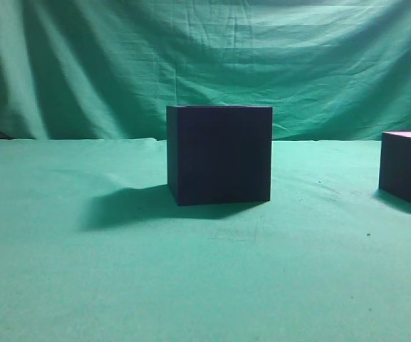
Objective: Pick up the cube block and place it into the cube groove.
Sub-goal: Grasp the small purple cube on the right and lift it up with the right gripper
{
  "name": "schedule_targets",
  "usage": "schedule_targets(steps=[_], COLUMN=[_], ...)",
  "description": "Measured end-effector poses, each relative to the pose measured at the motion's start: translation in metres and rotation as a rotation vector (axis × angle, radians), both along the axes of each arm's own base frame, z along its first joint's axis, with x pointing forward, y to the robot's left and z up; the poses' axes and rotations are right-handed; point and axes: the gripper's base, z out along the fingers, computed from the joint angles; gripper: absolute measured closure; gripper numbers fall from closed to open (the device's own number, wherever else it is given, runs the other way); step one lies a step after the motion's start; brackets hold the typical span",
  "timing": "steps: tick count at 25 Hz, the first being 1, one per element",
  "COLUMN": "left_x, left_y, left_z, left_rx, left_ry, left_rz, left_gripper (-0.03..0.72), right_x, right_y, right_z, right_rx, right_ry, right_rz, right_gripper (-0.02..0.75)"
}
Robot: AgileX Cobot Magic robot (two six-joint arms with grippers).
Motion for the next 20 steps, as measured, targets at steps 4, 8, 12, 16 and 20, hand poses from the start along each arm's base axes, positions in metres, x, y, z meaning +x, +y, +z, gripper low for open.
schedule_targets(steps=[4,8,12,16,20], left_x=[0.0,0.0,0.0,0.0,0.0], left_y=[0.0,0.0,0.0,0.0,0.0], left_z=[0.0,0.0,0.0,0.0,0.0], left_rx=[0.0,0.0,0.0,0.0,0.0], left_ry=[0.0,0.0,0.0,0.0,0.0], left_rz=[0.0,0.0,0.0,0.0,0.0], left_gripper=[0.688,0.688,0.688,0.688,0.688], right_x=[0.0,0.0,0.0,0.0,0.0], right_y=[0.0,0.0,0.0,0.0,0.0], right_z=[0.0,0.0,0.0,0.0,0.0], right_rx=[0.0,0.0,0.0,0.0,0.0], right_ry=[0.0,0.0,0.0,0.0,0.0], right_rz=[0.0,0.0,0.0,0.0,0.0], right_gripper=[0.689,0.689,0.689,0.689,0.689])
